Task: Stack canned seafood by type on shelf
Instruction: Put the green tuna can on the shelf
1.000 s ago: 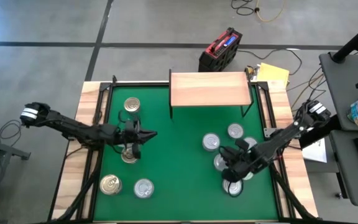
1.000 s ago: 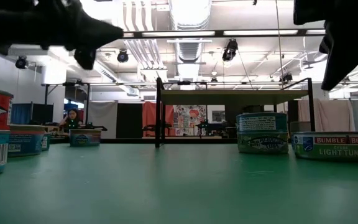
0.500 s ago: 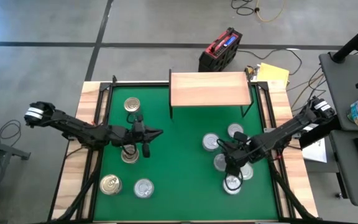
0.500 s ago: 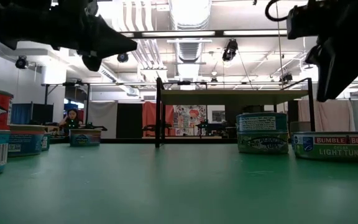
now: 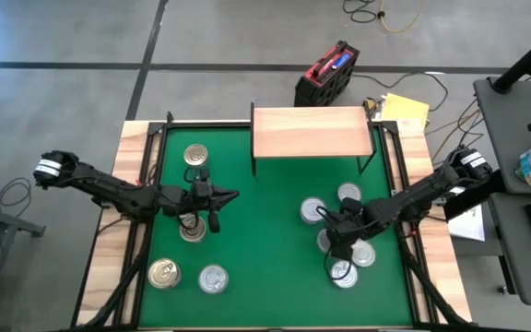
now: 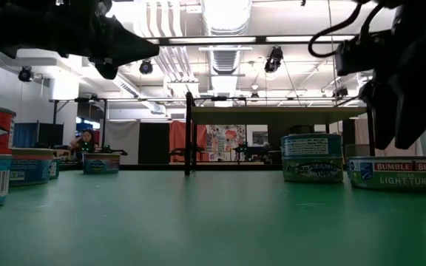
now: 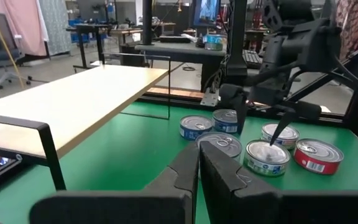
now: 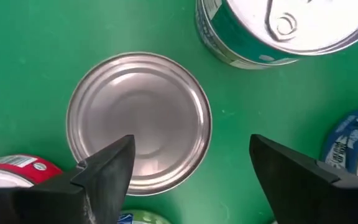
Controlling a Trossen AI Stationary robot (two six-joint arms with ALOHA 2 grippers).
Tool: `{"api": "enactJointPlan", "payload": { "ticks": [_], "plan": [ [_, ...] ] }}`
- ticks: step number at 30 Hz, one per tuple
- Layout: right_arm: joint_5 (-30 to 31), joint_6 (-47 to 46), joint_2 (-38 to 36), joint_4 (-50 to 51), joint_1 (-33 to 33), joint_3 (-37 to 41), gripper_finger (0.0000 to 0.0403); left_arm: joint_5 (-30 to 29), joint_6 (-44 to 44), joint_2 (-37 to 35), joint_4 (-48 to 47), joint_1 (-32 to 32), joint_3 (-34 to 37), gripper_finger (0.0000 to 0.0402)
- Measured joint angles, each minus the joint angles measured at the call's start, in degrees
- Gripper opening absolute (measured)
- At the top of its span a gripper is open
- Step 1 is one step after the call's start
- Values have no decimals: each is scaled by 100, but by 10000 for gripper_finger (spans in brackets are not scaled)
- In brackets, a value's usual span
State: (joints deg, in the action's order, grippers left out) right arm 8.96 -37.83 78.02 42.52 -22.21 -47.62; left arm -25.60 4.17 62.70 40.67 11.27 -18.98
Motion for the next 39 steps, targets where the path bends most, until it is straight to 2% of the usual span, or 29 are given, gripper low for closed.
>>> {"api": "enactJointPlan", "payload": {
  "ticks": [6, 13, 19, 24, 31, 39],
  "plan": [
    [-46, 213, -2, -135, 321, 71, 294, 2, -54, 0, -5, 0, 0, 0],
    [-660, 527, -2, -672, 670, 341, 297, 2, -73, 0, -27, 0, 0, 0],
    [-808, 702, -4, -856, 716, 368, 279, 4, -75, 0, -95, 2, 0, 0],
    [-1093, 527, 0, -923, 716, 460, 239, 4, -75, 0, -104, 2, 0, 0],
    [-1131, 440, -22, -1514, 716, 830, 174, 4, -75, 0, -104, 2, 0, 0],
    [-1129, 437, -15, -1836, 716, 1015, 71, 4, -73, 0, -101, 2, 0, 0]
  ]
}}
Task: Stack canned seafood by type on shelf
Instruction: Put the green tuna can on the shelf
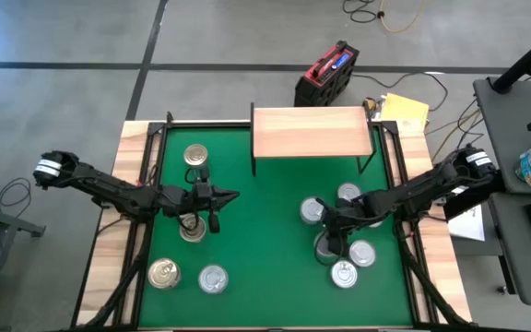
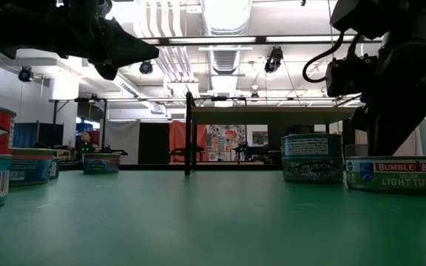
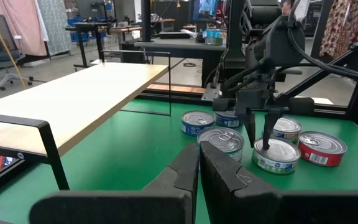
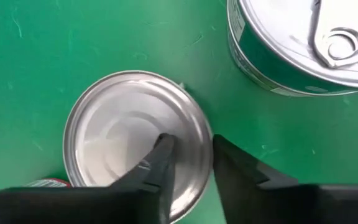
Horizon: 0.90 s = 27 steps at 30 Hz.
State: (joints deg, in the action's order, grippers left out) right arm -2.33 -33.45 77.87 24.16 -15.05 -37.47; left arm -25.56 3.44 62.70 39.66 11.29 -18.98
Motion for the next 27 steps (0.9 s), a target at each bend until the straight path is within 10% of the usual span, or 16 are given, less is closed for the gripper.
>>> {"api": "enactJointPlan", "payload": {
  "ticks": [6, 27],
  "plan": [
    [43, 11, 5, 14, 0, 7, 13, 2, 1, 0, 2, 0, 0, 0],
    [154, 157, -549, 131, -49, -225, 8, 2, 1, 0, 2, 0, 0, 0]
  ]
}}
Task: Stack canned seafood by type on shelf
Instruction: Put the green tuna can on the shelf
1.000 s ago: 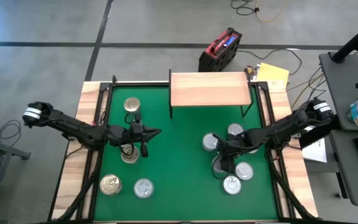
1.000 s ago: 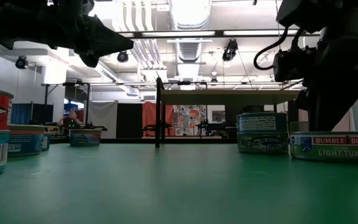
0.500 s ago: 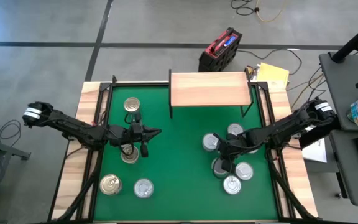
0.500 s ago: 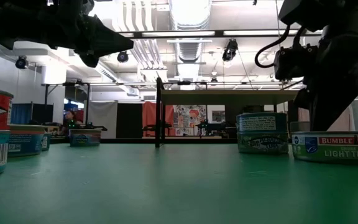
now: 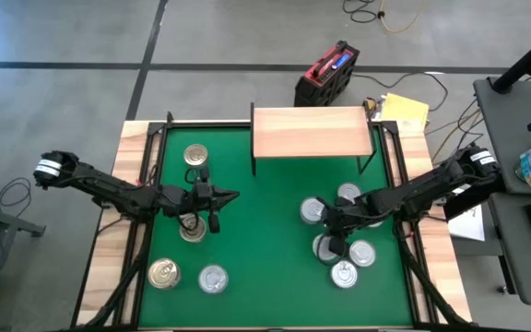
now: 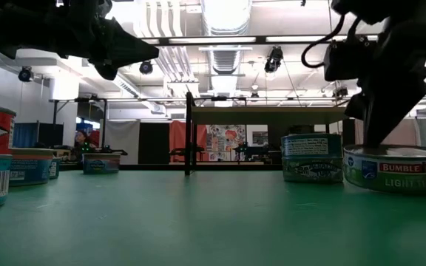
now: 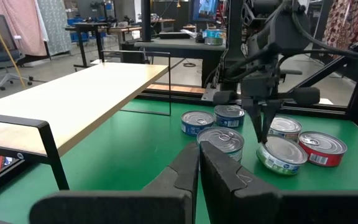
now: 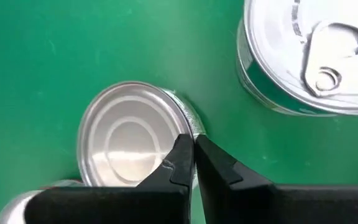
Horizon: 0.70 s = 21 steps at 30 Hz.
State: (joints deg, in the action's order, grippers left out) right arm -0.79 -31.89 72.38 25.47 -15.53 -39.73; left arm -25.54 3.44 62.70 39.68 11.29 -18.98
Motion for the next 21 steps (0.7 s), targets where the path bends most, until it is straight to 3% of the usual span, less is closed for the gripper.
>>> {"api": "enactJointPlan", "payload": {
  "ticks": [21],
  "plan": [
    [226, -610, -168, 737, -157, -280, 9, 0, 0, 0, 6, -2, 0, 0]
  ]
}}
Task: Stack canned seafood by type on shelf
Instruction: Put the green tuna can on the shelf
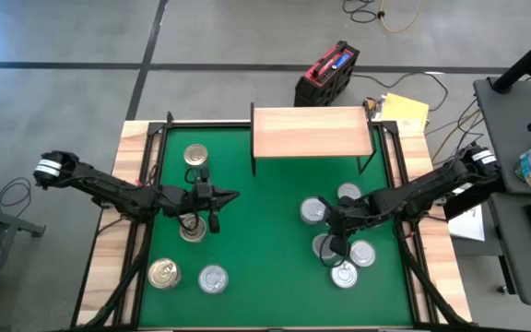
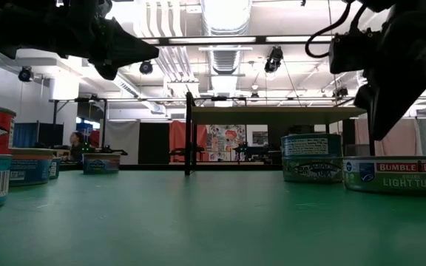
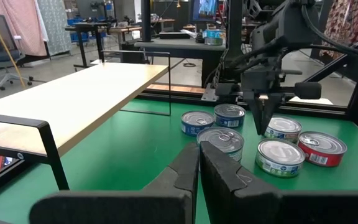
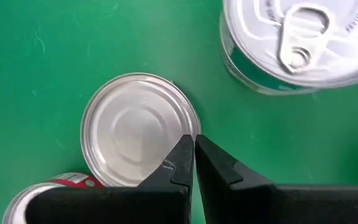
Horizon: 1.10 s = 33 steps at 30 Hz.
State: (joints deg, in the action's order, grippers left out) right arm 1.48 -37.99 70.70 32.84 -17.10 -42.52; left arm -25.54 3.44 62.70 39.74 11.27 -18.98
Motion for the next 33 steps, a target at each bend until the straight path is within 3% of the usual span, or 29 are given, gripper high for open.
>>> {"api": "enactJointPlan", "payload": {
  "ticks": [8, 12, 15, 19, 23, 33],
  "plan": [
    [285, -85, -572, 136, 23, 0, 25, 15, 24, 0, 13, 0, 0, 0],
    [258, -1216, -637, 178, 22, 0, 32, 17, 26, 0, 11, 0, 0, 0],
    [109, -1571, -551, 398, 20, 0, 50, 20, 81, 0, 8, 0, 0, 0],
    [-159, -2461, -357, 651, 28, 31, 99, 24, 156, 0, -13, 0, 2, 0],
    [-449, -2464, -227, 371, -29, 20, 164, 37, 157, 0, -10, 2, 2, 0],
    [-268, -2390, 149, 58, -28, 3, 332, 58, 157, 1, -15, 0, 2, 0]
  ]
}}
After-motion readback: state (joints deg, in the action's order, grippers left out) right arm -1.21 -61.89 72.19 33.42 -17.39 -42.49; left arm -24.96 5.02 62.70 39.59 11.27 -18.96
